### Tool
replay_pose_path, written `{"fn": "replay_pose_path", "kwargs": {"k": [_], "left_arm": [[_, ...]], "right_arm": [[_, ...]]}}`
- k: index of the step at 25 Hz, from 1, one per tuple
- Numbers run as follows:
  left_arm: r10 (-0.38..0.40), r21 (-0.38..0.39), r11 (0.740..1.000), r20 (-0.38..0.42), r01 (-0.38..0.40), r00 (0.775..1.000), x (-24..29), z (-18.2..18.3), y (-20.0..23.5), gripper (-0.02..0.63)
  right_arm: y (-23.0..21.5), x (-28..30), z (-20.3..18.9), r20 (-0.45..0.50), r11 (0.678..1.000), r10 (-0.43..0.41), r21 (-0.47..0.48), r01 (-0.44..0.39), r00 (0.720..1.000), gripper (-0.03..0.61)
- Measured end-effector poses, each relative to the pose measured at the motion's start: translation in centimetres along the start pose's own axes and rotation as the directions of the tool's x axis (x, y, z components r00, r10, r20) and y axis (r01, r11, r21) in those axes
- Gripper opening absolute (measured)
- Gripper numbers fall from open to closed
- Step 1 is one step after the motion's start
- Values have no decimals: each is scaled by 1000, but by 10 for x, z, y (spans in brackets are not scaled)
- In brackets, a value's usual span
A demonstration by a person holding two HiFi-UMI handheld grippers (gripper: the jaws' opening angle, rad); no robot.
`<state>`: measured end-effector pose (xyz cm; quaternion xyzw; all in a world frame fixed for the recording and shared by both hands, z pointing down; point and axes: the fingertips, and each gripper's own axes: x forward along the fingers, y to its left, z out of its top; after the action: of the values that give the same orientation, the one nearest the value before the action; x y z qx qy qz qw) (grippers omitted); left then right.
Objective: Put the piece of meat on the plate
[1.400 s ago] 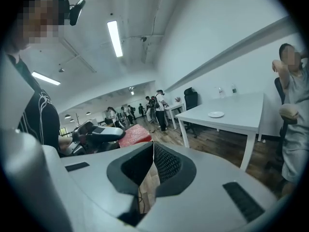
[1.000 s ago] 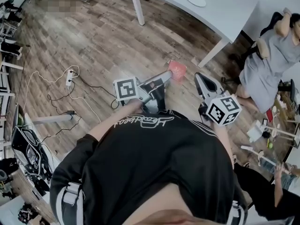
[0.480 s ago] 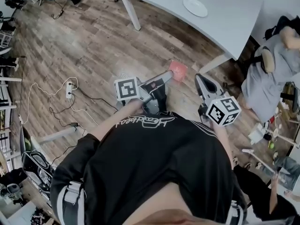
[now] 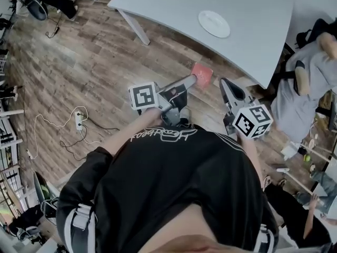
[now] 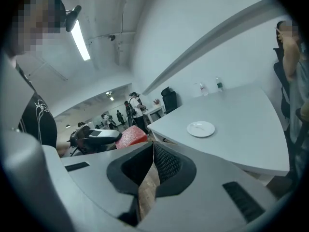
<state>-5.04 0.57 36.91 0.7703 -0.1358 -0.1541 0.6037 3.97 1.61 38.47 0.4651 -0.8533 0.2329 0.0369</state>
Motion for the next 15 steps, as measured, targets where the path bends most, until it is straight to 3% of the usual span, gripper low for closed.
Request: {"fn": "replay_pose_path", "kwargs": {"k": [8, 15], "left_arm": [[-13, -2, 1000, -34, 13, 999, 26, 46, 17, 75], [-30, -35, 999, -35, 29, 999, 32, 56, 24, 75]], "right_arm": [[-30, 36, 23, 8, 999, -50, -2, 50, 999, 11], [-35, 44, 27, -7, 998, -67, -22, 67, 998, 11]]}}
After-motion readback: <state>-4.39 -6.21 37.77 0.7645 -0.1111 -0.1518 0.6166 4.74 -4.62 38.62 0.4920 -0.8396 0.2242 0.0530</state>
